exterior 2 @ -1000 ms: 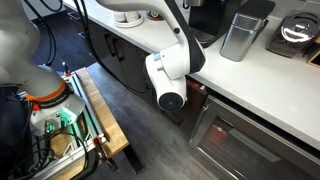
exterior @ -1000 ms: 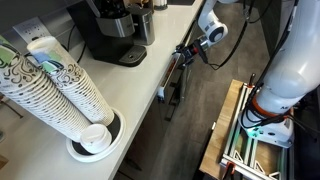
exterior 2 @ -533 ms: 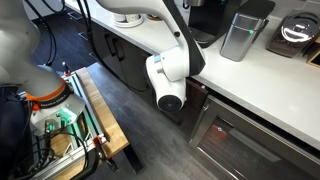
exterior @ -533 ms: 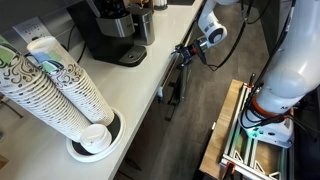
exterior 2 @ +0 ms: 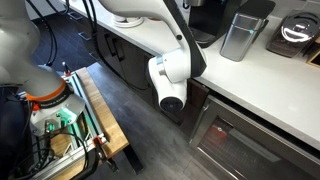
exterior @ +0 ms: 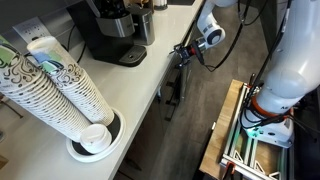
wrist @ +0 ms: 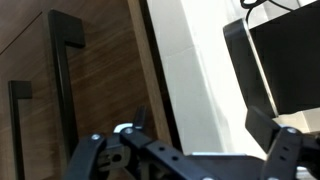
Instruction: Close the open drawer.
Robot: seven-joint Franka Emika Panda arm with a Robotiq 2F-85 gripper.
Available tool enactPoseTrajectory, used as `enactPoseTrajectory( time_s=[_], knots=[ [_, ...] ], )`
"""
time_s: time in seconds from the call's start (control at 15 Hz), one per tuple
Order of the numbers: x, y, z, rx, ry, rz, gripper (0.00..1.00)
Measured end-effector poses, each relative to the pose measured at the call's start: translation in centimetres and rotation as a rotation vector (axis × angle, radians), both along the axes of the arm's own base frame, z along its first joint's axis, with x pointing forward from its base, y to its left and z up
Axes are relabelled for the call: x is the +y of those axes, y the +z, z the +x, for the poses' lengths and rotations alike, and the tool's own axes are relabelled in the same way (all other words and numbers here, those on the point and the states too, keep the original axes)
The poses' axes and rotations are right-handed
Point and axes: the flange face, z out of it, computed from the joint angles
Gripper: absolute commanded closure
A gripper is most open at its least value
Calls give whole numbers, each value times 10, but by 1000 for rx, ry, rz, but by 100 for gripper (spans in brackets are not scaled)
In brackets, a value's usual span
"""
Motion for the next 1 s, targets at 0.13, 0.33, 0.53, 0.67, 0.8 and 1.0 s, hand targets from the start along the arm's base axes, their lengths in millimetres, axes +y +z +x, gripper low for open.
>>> enactPoseTrajectory(
  time_s=[0.13,0.33,0.53,0.67,0.8,1.0],
  knots=[
    [1,-1,2,-1,0,8,0],
    [1,-2,4,4,-6,20,0],
    [1,-2,5,12,-13,30,0],
    [0,-2,5,9,-10,24,0],
    [-4,0,4,4,-4,8,0],
    [-18,7,-3,10,57,-50,0]
  ],
)
